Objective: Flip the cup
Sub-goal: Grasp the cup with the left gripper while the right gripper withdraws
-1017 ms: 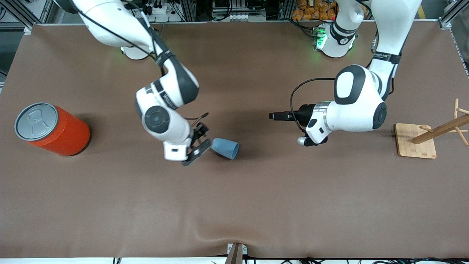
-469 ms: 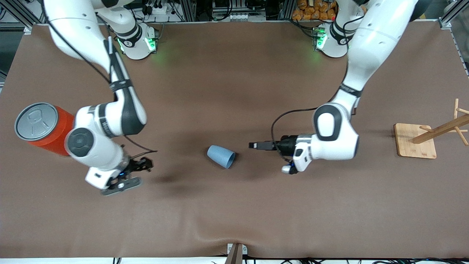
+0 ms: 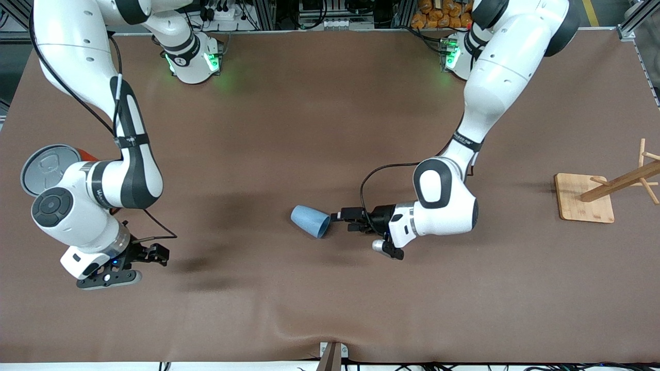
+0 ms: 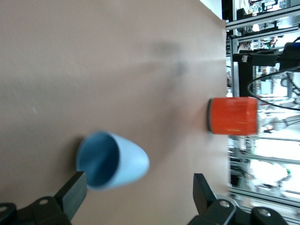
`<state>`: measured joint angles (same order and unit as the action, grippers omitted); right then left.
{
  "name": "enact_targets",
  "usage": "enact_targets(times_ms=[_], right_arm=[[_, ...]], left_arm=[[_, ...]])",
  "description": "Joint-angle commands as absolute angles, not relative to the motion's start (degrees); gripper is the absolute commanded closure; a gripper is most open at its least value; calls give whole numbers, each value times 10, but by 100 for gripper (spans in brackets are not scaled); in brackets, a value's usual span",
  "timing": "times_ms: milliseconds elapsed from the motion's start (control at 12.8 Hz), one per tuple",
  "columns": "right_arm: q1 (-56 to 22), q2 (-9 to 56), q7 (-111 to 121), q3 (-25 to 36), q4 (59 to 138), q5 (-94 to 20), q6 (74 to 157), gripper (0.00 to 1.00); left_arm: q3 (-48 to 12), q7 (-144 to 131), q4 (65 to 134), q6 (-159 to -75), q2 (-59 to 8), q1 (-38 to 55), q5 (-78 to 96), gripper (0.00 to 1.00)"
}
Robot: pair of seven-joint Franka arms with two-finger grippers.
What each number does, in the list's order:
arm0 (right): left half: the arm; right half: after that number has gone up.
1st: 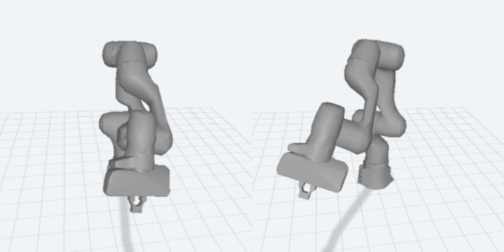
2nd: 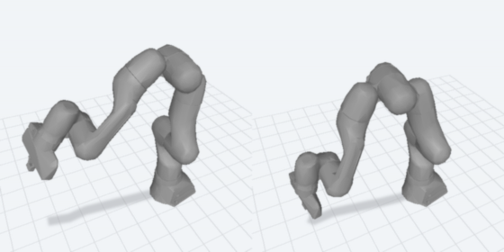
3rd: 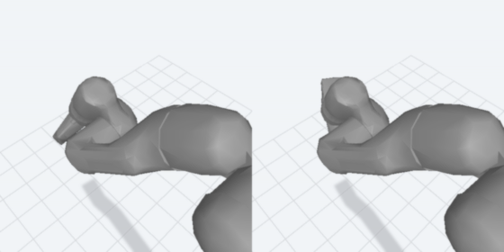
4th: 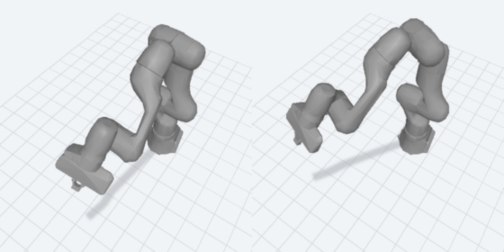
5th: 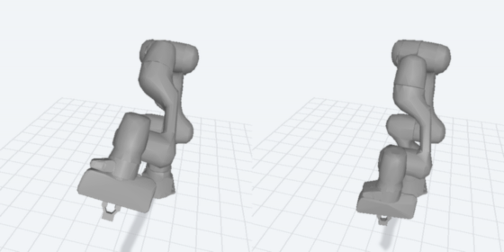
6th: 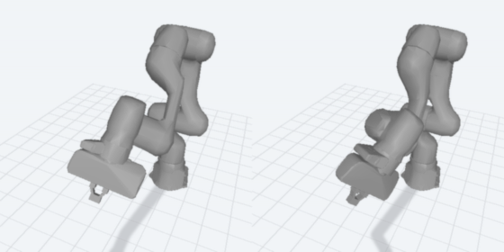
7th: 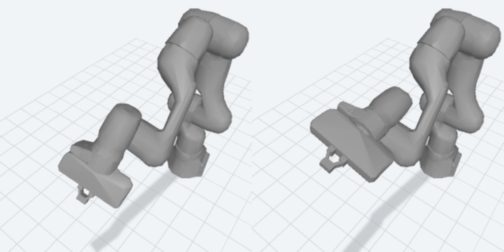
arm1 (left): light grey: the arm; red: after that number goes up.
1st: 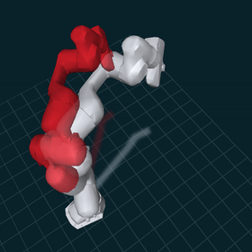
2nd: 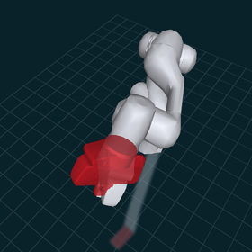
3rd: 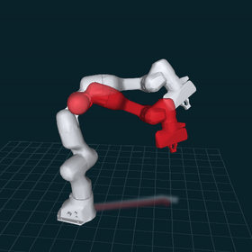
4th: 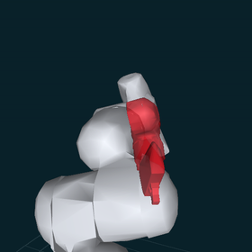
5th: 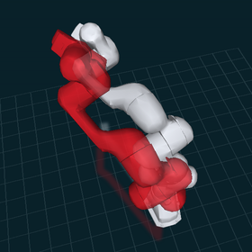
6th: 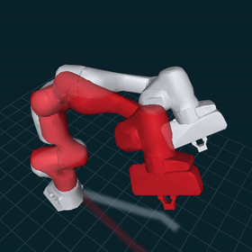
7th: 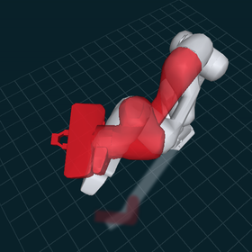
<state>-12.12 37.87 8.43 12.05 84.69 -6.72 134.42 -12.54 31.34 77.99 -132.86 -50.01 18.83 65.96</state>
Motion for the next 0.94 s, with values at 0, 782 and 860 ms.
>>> enact_targets(times_ms=[0, 782, 860], right_arm=[[-105, 385, 78, 115, 843, -77, 1354, 0], [-106, 216, 79, 115, 1053, -76, 1349, 0], [-107, 186, 79, 115, 1083, -76, 1346, 0]], left_arm=[[-124, 386, 734, -1379, -549, 224, 690, 0], [-136, 413, 755, -1368, -569, 252, 778, 30], [-138, 411, 764, -1367, -569, 253, 786, 43]])
